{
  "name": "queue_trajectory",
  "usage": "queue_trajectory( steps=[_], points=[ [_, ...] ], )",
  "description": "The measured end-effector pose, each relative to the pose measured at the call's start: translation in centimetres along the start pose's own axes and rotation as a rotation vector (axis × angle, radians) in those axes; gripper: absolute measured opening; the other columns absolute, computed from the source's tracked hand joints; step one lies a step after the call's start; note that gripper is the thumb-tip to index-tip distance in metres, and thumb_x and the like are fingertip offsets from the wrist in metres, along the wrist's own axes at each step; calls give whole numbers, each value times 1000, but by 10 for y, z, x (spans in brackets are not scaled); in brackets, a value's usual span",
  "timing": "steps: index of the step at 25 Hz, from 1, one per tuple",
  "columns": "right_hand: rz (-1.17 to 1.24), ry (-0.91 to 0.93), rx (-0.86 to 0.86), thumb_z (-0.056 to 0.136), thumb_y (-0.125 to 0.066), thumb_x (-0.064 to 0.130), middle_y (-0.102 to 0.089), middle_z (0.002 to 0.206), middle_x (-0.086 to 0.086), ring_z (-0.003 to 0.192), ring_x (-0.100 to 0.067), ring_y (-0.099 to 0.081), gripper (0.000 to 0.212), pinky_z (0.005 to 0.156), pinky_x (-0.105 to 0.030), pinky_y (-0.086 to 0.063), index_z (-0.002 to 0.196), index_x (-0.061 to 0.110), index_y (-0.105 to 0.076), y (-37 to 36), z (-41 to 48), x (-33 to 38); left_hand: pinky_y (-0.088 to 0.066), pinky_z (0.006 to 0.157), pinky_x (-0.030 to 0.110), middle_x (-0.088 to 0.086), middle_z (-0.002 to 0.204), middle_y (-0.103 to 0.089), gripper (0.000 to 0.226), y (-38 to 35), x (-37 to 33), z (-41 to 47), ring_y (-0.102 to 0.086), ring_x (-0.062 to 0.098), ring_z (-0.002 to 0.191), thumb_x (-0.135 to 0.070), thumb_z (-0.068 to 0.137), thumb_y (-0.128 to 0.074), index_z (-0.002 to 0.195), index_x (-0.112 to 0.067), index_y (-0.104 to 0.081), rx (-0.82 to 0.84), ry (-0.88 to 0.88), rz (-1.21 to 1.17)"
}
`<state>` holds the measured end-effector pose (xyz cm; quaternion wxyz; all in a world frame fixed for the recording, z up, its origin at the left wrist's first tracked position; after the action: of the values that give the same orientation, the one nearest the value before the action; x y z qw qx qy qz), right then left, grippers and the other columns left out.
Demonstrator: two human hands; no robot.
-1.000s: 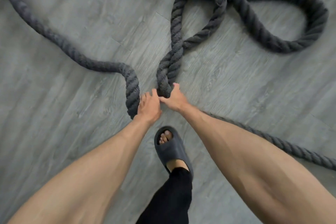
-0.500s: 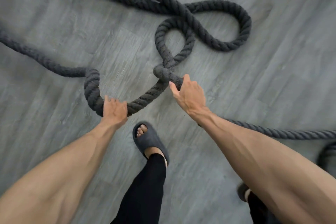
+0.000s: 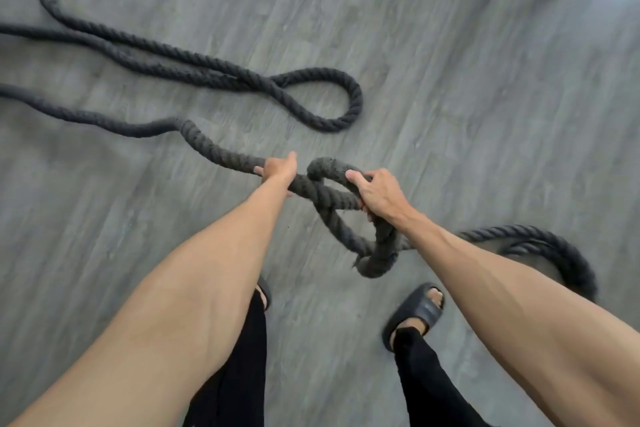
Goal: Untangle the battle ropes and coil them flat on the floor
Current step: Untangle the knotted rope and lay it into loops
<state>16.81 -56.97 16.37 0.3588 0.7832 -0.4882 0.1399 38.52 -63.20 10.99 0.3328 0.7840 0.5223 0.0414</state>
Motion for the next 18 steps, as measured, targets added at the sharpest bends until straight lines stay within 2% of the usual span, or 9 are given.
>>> queue_trajectory(
  steps=[3, 5, 7, 9, 10, 12, 13, 15, 18],
  points=[
    [9, 30, 87, 96, -55, 43, -57, 49, -17, 30, -21, -54, 55, 37, -25, -42, 57, 5, -57, 19, -48, -24, -35, 109, 35, 23, 154, -23, 56, -45, 3, -60, -29, 34, 140, -37, 92, -52, 136, -2, -51, 36, 108, 147],
    [4, 83, 134, 97, -56, 39, -54, 46, -9, 28, -15, -49, 54, 36, -23, -40, 52, 9, -52, 20, -72, -36, -25, 116, 41, 25, 155, -25, 58, -60, 16, -90, -20, 40, 144, -36, 95, -47, 139, 1, -46, 46, 154, 190],
    [-15, 111, 189, 97, -55, 38, -55, 46, -7, 29, -13, -48, 53, 38, -23, -42, 52, 10, -53, 21, -92, -53, -30, 115, 50, 23, 152, -34, 68, -72, 36, -101, -28, 42, 141, -46, 88, -49, 139, 0, -47, -22, 170, 99],
    [-52, 132, 264, 96, -54, 39, -57, 47, -7, 33, -15, -52, 52, 43, -26, -47, 53, 9, -55, 24, -112, -76, -42, 108, 46, 14, 148, -45, 75, -84, 56, -132, -44, 38, 134, -52, 79, -52, 139, -7, -49, 13, 142, -26],
    [-71, 136, 291, 95, -53, 41, -59, 48, -8, 36, -17, -55, 52, 46, -28, -50, 54, 9, -56, 29, -124, -91, -48, 103, 34, 6, 145, -47, 67, -95, 65, -149, -48, 33, 131, -45, 84, -54, 140, -8, -48, 62, 110, -125],
    [-81, 152, 307, 92, -51, 44, -65, 52, -12, 44, -24, -61, 53, 54, -33, -55, 54, 8, -57, 44, -148, -113, -56, 73, 20, -4, 125, -54, 45, -115, 80, -176, -60, 25, 115, -26, 95, -57, 136, -10, -49, 49, 177, -370],
    [-74, 164, 321, 91, -50, 46, -66, 54, -16, 47, -28, -63, 54, 54, -36, -56, 54, 7, -57, 51, -157, -124, -56, 62, 24, 1, 110, -61, 37, -128, 88, -191, -68, 24, 93, -24, 93, -61, 126, -11, -51, 11, 271, -609],
    [-74, 203, 408, 95, -46, 45, -66, 58, -22, 49, -32, -63, 57, 53, -37, -54, 57, 4, -56, 60, -181, -146, -52, 47, 28, 11, 83, -60, 29, -146, 110, -234, -62, 21, 48, -17, 89, -65, 113, -9, -50, -83, 376, -874],
    [-199, 162, 544, 103, -28, 53, -64, 81, -15, 79, -23, -62, 58, 82, -41, -51, 69, 13, -52, 66, -206, -196, -46, 36, 23, 21, 90, -61, 45, -165, 140, -303, -56, 22, 45, -17, 88, -66, 126, -3, -46, -167, 343, -936]
  ],
)
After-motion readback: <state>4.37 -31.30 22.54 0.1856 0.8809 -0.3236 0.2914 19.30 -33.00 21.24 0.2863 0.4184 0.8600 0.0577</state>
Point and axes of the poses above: each hand's wrist, its own z-axis towards the middle knuckle, its own y-axis out of the back of the hand, x = y × z, the point moved 5 cm from there along z, towards the middle knuckle
